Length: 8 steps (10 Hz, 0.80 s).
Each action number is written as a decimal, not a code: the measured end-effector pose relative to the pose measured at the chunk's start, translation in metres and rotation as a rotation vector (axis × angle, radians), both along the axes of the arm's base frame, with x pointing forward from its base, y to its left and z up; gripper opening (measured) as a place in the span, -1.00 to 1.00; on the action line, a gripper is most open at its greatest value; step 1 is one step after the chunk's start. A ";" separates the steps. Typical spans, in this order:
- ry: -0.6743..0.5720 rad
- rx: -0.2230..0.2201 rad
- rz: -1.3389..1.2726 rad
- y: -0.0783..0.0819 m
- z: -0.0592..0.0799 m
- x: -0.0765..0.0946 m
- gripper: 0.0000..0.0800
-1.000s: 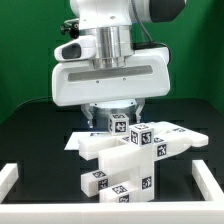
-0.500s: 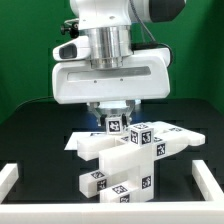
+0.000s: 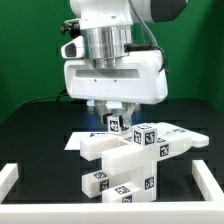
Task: Assemble chair
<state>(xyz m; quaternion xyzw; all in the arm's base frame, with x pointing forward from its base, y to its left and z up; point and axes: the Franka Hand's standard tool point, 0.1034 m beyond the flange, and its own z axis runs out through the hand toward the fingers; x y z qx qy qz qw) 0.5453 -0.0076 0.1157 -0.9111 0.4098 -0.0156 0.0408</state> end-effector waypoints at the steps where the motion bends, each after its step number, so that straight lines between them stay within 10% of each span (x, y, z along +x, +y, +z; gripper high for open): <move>1: 0.011 0.014 -0.164 0.002 -0.001 0.000 -0.29; 5: 0.006 0.047 -0.241 0.004 -0.001 0.001 -0.23; 7: -0.014 0.030 0.022 0.008 -0.002 0.001 0.50; 8: -0.013 0.024 0.190 0.011 -0.002 -0.001 0.50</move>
Offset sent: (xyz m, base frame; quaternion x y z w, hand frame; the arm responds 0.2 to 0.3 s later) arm 0.0000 0.0000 0.0000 0.0000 0.0000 0.1296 0.9916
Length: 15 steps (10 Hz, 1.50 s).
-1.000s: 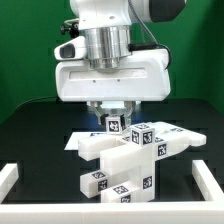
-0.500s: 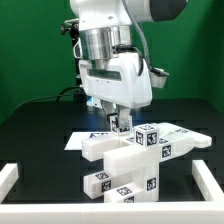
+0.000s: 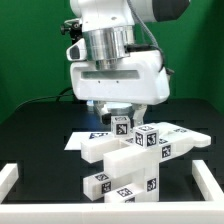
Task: Assemble chair
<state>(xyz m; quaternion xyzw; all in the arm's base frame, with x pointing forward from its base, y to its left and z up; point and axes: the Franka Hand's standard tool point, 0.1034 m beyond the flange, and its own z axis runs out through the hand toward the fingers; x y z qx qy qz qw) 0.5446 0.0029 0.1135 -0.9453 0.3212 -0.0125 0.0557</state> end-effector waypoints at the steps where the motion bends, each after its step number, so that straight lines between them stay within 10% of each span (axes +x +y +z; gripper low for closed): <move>1: 0.010 0.004 0.152 0.002 -0.001 -0.001 0.60; 8: -0.050 -0.106 0.736 -0.006 -0.001 0.009 0.62; 10: -0.049 -0.104 0.716 -0.007 -0.001 0.009 -0.03; 15: -0.028 -0.083 0.377 -0.006 -0.001 0.009 -0.29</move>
Offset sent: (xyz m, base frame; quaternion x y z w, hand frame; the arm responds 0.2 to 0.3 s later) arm 0.0000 0.0000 0.0000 0.0000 0.0000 -0.1296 0.9916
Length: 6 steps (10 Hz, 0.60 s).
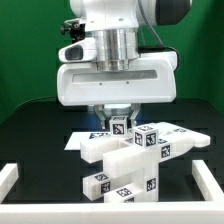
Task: Assemble chair
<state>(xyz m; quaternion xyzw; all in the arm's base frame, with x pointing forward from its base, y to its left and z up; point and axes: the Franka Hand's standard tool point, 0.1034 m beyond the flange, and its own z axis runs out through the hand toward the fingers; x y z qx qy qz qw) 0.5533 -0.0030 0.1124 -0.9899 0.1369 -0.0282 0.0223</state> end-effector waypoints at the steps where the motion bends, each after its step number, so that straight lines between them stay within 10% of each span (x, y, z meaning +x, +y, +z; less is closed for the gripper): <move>1: 0.002 0.004 -0.073 0.001 0.000 0.000 -0.29; 6: 0.013 0.078 -0.712 0.003 0.000 0.002 -0.29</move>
Offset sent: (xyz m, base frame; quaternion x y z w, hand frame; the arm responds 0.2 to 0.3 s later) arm -0.0038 -0.0122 0.0008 -0.0020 0.0306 0.3174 0.9478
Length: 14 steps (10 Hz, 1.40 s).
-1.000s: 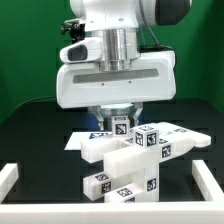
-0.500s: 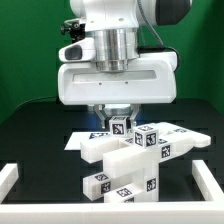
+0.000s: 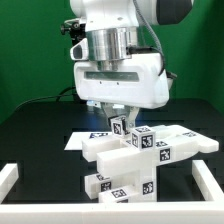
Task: Assemble chair
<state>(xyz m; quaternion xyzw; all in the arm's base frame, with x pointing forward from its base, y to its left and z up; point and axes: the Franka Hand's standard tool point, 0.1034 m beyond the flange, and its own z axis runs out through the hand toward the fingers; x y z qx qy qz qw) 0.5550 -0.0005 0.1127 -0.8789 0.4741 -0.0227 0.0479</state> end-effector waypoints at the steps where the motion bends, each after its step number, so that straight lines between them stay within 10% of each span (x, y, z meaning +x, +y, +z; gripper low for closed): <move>1: 0.004 0.018 -0.105 0.000 0.000 0.000 -0.29; 4: -0.004 0.040 -0.275 0.001 0.000 0.002 -0.29; 8: -0.020 0.008 0.133 0.001 0.001 0.004 0.56; 14: -0.043 -0.050 0.794 0.006 0.000 0.002 0.62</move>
Offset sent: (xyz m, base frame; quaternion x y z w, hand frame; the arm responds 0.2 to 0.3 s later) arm 0.0000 0.0000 0.0000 0.0000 0.0000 0.1296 0.9916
